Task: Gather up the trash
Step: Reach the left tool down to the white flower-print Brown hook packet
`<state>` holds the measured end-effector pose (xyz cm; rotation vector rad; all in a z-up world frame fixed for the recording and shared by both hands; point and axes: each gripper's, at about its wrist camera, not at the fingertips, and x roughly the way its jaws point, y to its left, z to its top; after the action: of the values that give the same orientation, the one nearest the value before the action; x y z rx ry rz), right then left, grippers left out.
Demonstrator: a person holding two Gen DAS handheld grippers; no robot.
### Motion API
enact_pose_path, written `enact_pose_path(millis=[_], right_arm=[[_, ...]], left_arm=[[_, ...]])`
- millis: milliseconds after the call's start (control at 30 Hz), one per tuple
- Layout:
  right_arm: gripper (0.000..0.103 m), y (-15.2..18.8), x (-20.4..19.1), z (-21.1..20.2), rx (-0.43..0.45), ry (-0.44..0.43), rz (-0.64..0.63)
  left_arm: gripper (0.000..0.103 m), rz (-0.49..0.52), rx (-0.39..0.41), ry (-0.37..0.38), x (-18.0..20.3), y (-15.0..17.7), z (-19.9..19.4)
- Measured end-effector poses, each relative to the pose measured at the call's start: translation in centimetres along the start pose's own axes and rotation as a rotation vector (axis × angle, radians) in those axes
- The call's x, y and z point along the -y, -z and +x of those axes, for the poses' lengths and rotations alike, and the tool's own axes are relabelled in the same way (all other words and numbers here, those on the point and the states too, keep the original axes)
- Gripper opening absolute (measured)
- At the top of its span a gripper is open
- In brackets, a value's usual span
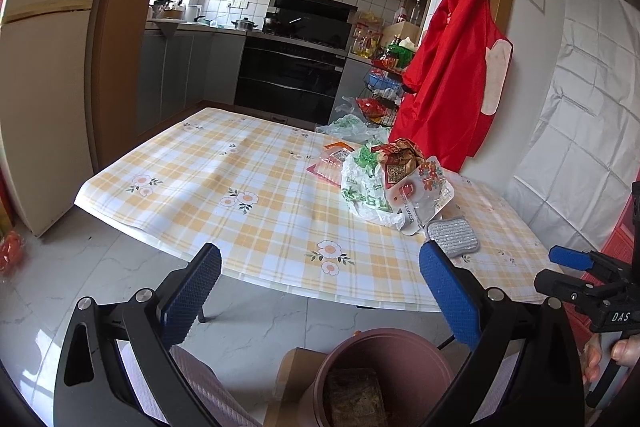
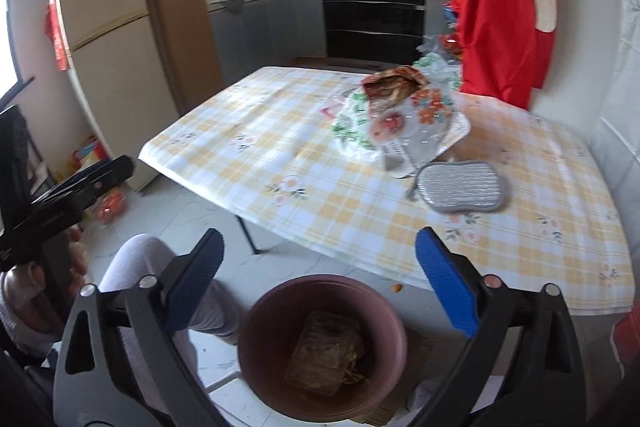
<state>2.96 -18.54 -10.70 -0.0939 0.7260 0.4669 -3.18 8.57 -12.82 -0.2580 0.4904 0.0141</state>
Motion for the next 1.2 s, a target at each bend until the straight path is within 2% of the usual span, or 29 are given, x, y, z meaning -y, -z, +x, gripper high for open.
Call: enact_pose_path(millis=[500,900,1200], right_arm=[[0.097,0.9,3.0,1.0,-0.008,0.066,0.077],[0.097,2.9,8.2,3.8,-0.026,0.144,0.189],[0.097,3.9,11.7,6.7,-0.055,0.154,0.255]], left_arm=[[0.097,0.002,-0.022,-0.011,0.1,0.3,0.8],[0.097,0.099,-0.106,0.006,2.3,1.8,4.8],[0.097,0.151,-0.153,0.045,3.9,1.8,8.3]])
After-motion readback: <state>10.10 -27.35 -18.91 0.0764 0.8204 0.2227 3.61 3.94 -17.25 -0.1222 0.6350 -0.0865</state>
